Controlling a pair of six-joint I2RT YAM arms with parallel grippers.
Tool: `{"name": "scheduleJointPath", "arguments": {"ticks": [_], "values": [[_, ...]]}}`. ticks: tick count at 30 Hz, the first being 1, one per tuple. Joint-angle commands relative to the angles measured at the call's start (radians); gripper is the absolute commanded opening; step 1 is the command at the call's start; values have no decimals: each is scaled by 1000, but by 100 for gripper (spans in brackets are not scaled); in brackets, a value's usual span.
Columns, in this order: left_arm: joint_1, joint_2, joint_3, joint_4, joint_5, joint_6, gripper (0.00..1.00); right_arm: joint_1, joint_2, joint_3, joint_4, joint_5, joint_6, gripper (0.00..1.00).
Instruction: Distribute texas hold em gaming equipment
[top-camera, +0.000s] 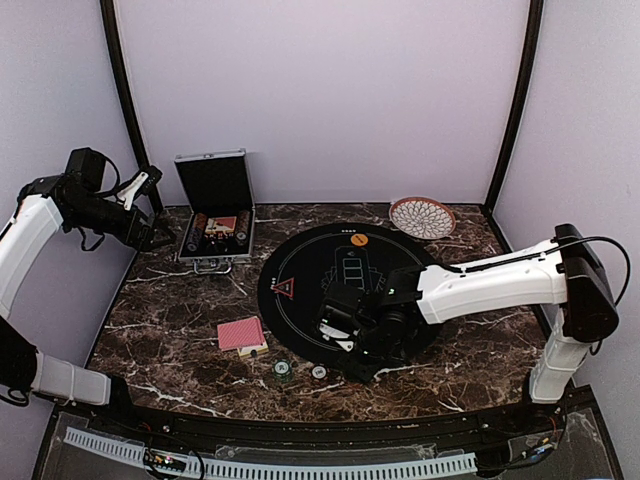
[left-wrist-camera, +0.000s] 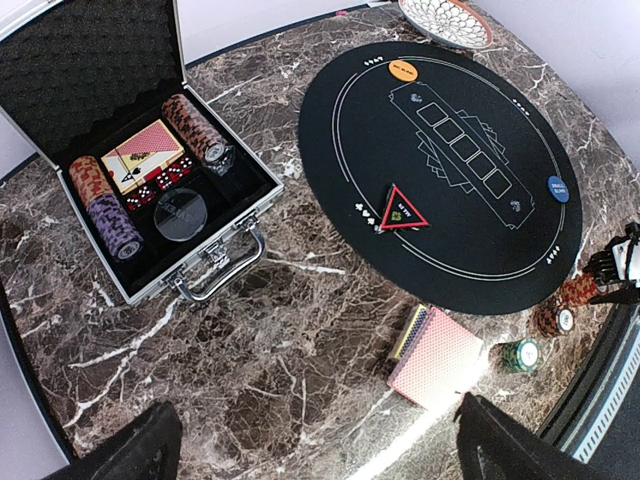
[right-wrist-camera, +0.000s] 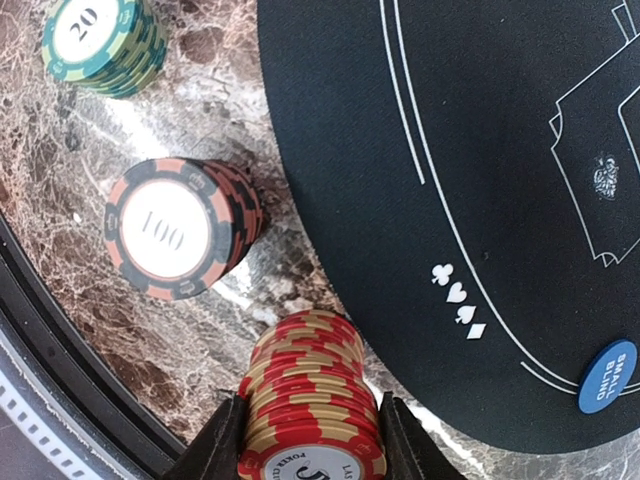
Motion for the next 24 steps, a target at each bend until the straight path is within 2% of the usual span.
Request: {"name": "scheduleJointPath", "arguments": {"ticks": [1,12,24], "values": [[-3,-7,26,-17,11,11,99,-7,-33,44,-32,-18,13,14],[-3,-12,24,-20,10,12,99,-27,-62,117,-99,-6,26,12],[-4,-24,24,-28,16,14,99,-205,-25,255,-70,-9,40,11]]}}
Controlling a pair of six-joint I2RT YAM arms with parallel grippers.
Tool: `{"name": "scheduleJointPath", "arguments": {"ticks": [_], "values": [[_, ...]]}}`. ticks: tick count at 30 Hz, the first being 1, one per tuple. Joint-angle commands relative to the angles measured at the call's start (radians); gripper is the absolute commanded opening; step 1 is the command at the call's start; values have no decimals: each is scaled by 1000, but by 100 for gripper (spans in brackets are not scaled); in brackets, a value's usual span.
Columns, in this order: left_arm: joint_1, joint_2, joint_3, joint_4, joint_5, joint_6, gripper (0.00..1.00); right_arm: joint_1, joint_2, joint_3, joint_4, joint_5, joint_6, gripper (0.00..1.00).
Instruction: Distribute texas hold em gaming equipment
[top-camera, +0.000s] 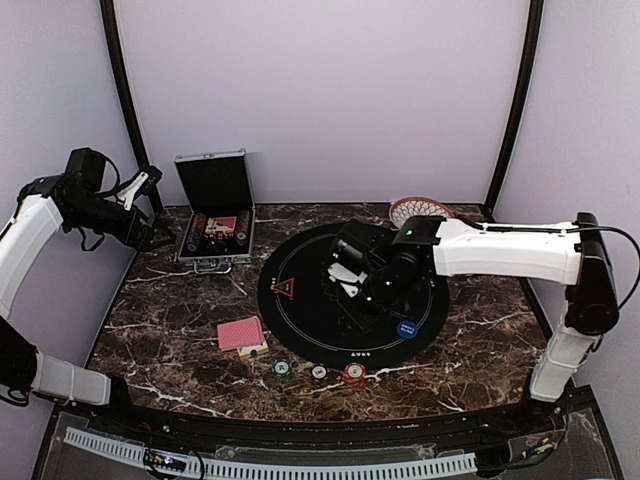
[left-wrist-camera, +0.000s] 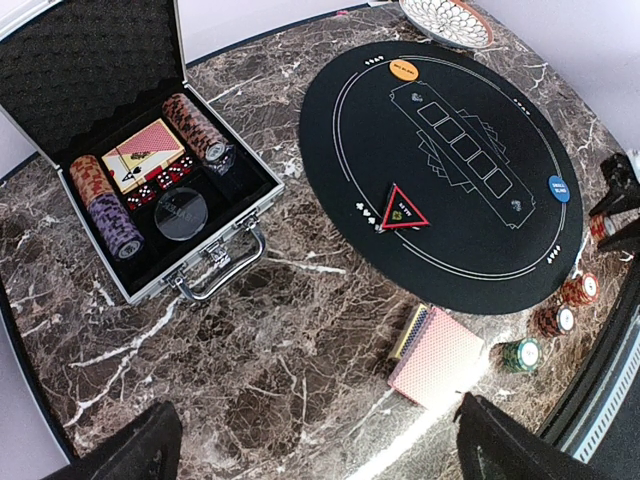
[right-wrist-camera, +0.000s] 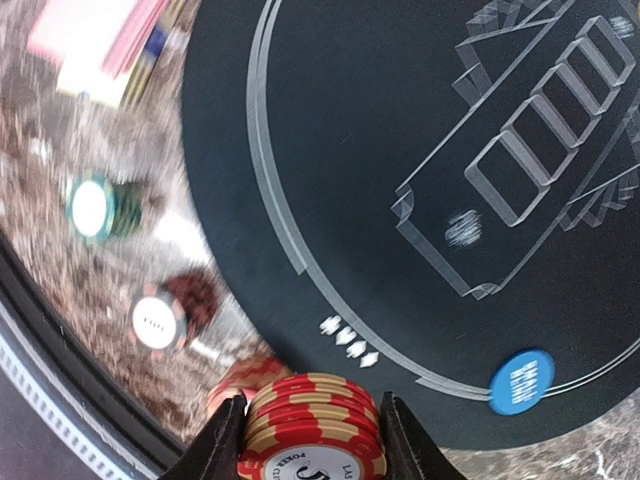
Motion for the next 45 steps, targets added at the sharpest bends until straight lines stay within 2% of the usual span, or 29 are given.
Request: {"name": "scheduleJointPath", "arguments": {"ticks": [1,9,15,21,29,41,45], "values": [[-4,-25,24,-28,20,14,99,-79,15,95,35,10,13,11],[-4,-28,21,-31,16,14,99,-259,187,290,81,53,27,8],[-4,-31,20,-32,27,19,99,-396,387,506,42,70,-9,7],[-3,-29,13,-27,30,20,99,-496,540,654,21,78,-28,6],[-3,-18,14,-21,29,22,99,-562,636,692,46,62,-43,6],[-3,-6,21,-18,26,26,99,-588,762,809,52,66,-53,7],[-4,-6,23,-16,23,26,99,-590,798,831,52,68,-52,13]]}}
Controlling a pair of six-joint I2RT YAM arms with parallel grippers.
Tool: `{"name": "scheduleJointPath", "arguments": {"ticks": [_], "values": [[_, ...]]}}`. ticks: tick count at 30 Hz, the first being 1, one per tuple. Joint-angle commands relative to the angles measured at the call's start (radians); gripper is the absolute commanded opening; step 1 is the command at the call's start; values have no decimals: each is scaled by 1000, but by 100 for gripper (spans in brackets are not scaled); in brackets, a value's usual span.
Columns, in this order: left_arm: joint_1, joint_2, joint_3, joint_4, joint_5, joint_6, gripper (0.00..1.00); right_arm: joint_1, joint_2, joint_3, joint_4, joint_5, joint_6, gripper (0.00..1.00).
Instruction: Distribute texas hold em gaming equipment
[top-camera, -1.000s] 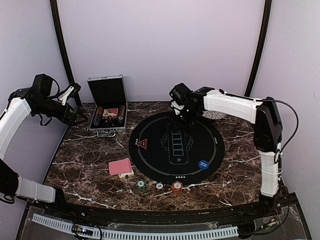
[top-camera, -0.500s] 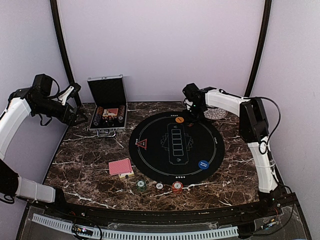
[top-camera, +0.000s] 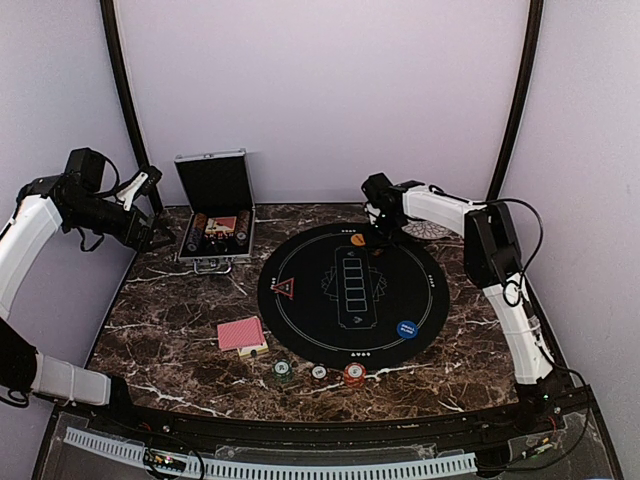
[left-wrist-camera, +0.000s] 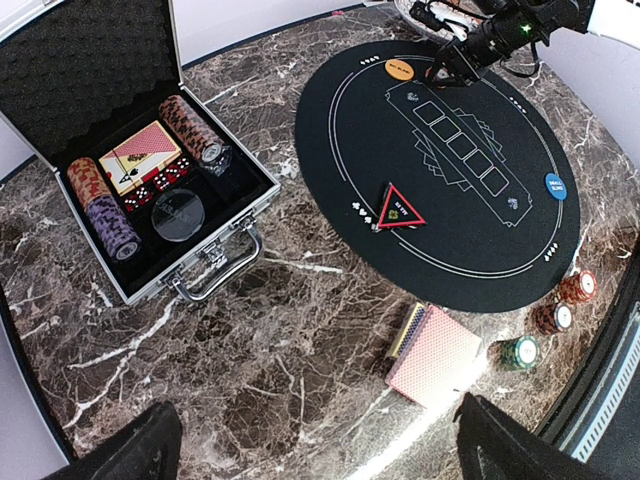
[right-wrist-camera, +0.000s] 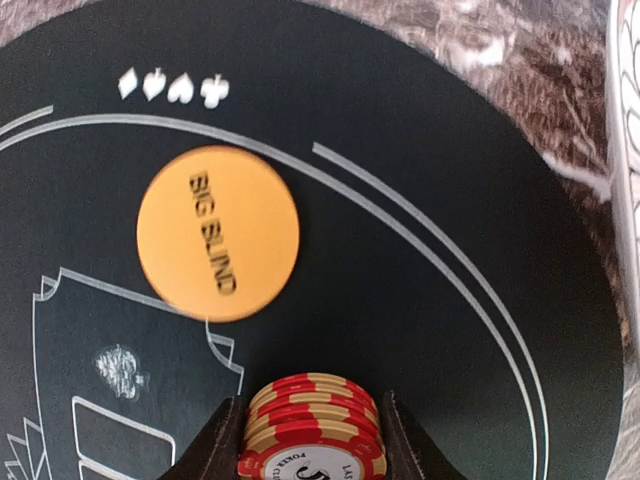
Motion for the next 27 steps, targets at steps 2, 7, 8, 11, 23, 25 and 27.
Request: {"name": "scheduleJointPath", "arguments": {"ticks": [2,7,8,11,23,25,27], "values": [[-4,2,25,-9,16,17,99,-12,58,43,17,17,-6,23],[-3,4,29,-13,14,20,99,-12,74,42,17,48,-22,48],[-3,3,28,-13,11,20,99,-13,75,48,14,59,-25,53],[-3,1,26,-14,10,21,99,-11,69,61,12,76,-32,65],[-4,-3,27,-18,13,19,99,42,-79,11,25,103,-39,78],[-3,-4,27,-20,12,19,99,68,-144,-79,53,124,-40,79],[-4,-7,27,-25,11,20,99,92,-205,-183,91,139,-31,80]]}}
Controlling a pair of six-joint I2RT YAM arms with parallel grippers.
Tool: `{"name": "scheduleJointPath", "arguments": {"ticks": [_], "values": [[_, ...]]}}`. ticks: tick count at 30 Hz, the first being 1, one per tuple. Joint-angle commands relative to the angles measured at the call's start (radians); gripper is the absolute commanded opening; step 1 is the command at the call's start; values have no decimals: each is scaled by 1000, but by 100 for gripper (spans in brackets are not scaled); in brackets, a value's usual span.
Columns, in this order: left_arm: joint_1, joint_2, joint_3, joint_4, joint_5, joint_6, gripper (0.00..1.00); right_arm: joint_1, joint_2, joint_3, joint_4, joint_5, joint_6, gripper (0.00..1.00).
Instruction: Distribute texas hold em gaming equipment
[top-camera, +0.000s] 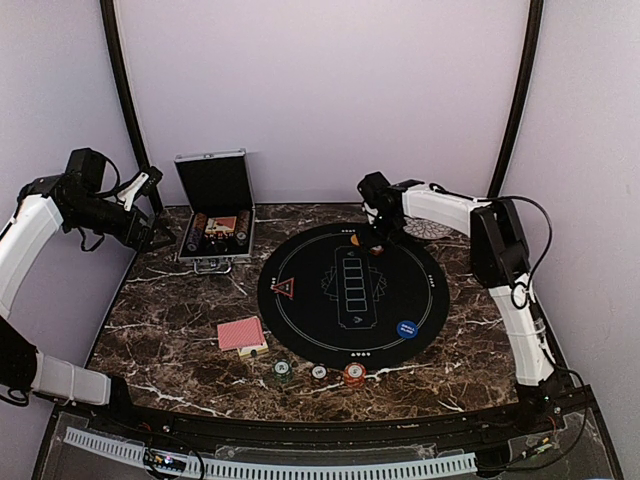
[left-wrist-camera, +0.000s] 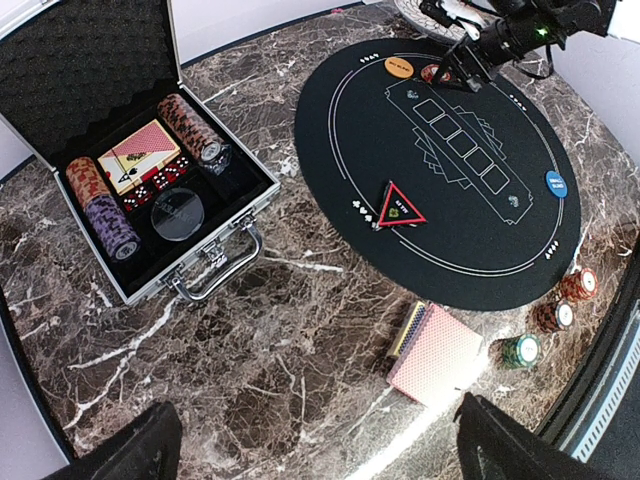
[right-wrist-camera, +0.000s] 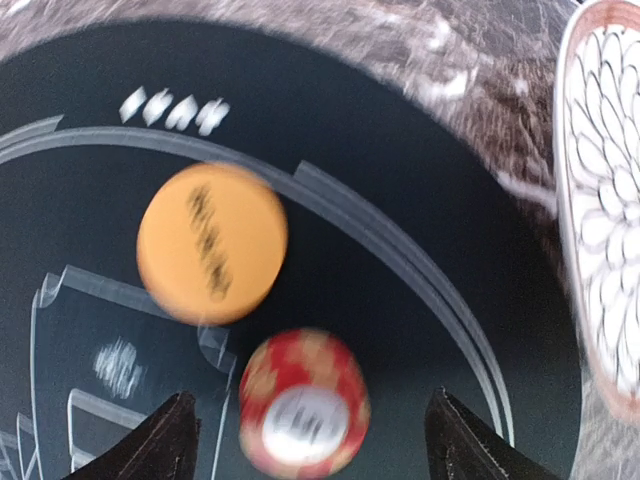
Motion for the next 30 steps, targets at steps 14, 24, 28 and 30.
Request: {"name": "scheduleJointPath", "arguments": {"ticks": [14,24,28,30], "values": [[-4,-22,37,-38,23,15,99,259,-360,-590,115,105,53,79],[-3,-31,40,-47,23,15,99,343,-403,-726,119,78,83,76],[-3,-33,42,-50,23,16,99,373,-448,-788,118,48,99,75],[-3,-33,43,-50,23,16,99,389,-485,-811,113,31,108,75]]}}
